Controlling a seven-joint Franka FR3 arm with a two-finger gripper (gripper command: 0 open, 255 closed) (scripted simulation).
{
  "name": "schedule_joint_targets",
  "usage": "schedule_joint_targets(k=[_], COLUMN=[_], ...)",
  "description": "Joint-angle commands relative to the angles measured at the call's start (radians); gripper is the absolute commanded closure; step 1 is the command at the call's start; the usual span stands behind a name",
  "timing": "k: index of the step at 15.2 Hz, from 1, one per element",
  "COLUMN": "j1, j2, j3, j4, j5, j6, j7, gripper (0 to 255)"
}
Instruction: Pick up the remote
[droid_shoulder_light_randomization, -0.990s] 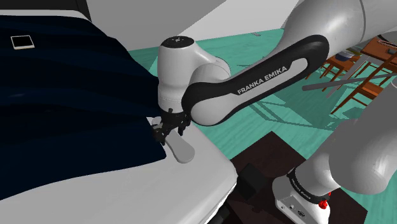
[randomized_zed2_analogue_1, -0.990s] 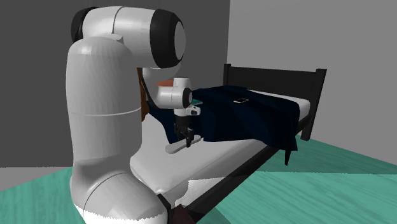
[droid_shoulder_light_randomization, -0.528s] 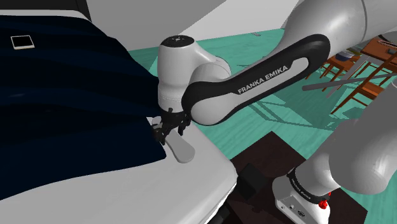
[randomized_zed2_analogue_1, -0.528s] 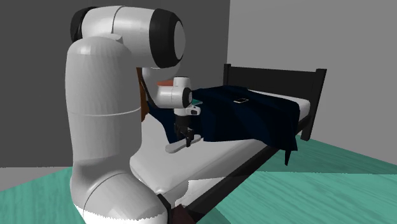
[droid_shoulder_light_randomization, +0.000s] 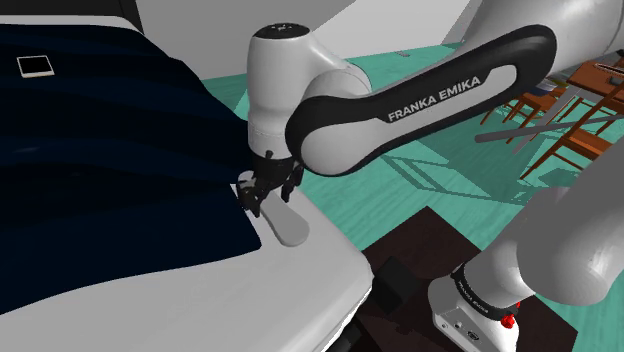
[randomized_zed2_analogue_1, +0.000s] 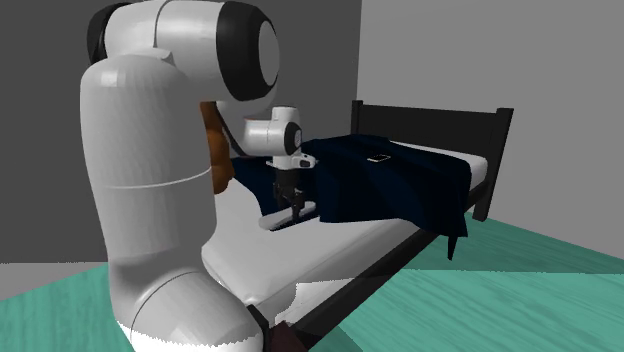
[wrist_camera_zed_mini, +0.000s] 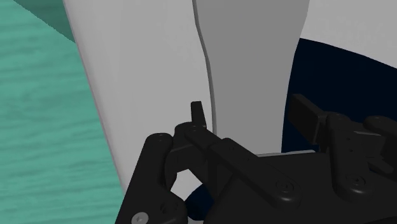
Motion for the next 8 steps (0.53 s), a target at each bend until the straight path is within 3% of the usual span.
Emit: schedule_joint_targets(k=[1, 8], j1=[-0.002, -0.003], j2=[-0.018, -0.055], j3=[0.0, -0.002], j4=[0.011, 0.046], j5=[0.012, 0.033], j6=[-0.027, -0.094], j7=[-0.01, -0.026], gripper=[255, 255])
